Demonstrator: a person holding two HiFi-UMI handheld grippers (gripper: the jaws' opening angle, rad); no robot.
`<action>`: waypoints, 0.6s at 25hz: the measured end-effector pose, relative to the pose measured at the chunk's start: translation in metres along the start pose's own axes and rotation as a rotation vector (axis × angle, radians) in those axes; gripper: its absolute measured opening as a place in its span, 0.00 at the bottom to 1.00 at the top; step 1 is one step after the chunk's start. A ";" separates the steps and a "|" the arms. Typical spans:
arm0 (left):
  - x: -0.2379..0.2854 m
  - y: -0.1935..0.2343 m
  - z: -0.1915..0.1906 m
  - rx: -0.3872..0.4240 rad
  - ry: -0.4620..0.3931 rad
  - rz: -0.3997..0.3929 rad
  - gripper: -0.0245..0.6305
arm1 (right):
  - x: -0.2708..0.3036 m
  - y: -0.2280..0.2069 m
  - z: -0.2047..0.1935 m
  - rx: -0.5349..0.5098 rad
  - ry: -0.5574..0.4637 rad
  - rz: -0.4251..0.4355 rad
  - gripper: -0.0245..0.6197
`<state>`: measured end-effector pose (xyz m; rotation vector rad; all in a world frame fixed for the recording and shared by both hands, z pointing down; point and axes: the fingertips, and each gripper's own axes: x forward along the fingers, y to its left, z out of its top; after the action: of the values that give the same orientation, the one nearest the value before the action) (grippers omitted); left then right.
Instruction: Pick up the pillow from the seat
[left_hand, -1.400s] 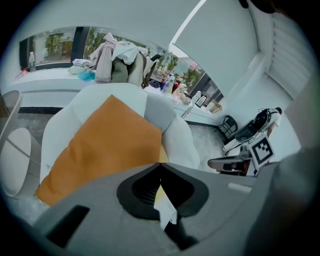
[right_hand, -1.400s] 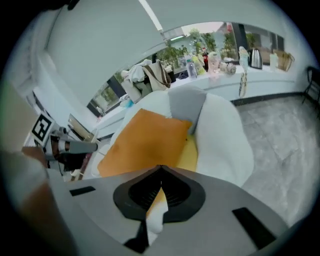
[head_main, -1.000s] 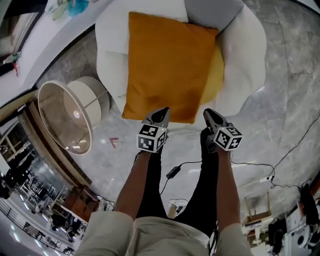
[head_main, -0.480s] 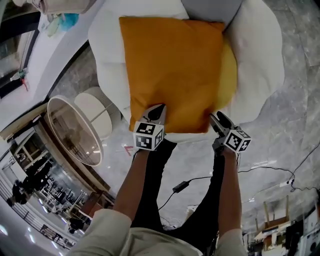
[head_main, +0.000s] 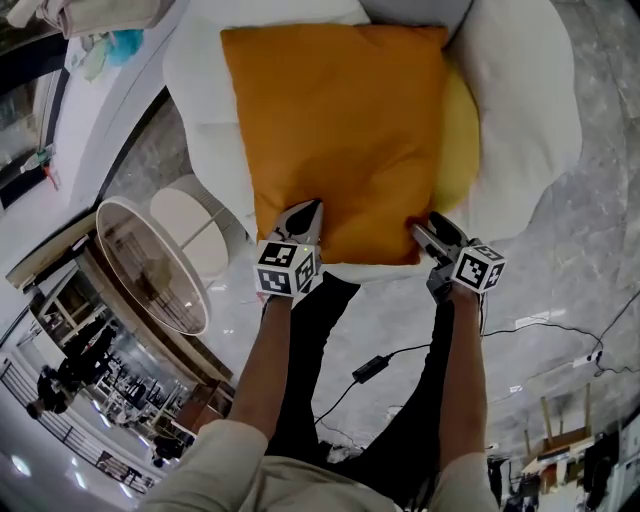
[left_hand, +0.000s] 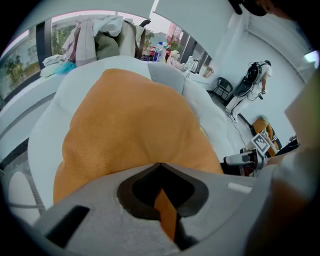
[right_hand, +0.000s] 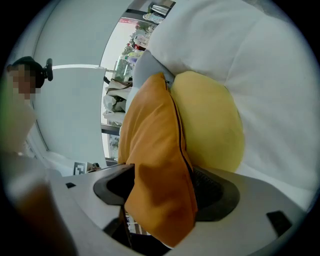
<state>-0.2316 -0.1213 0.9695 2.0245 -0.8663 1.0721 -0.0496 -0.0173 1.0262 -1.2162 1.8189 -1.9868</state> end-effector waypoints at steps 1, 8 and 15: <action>0.000 0.004 -0.001 -0.008 -0.004 0.007 0.05 | 0.001 -0.001 -0.003 0.006 0.007 0.009 0.54; -0.002 0.017 -0.002 -0.052 -0.011 -0.009 0.05 | 0.016 0.000 -0.019 0.080 0.088 0.126 0.64; 0.001 0.015 -0.001 -0.062 -0.009 -0.017 0.05 | 0.036 -0.007 -0.028 0.148 0.183 0.163 0.66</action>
<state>-0.2441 -0.1288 0.9750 1.9839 -0.8748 1.0152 -0.0884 -0.0173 1.0505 -0.8413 1.7493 -2.1541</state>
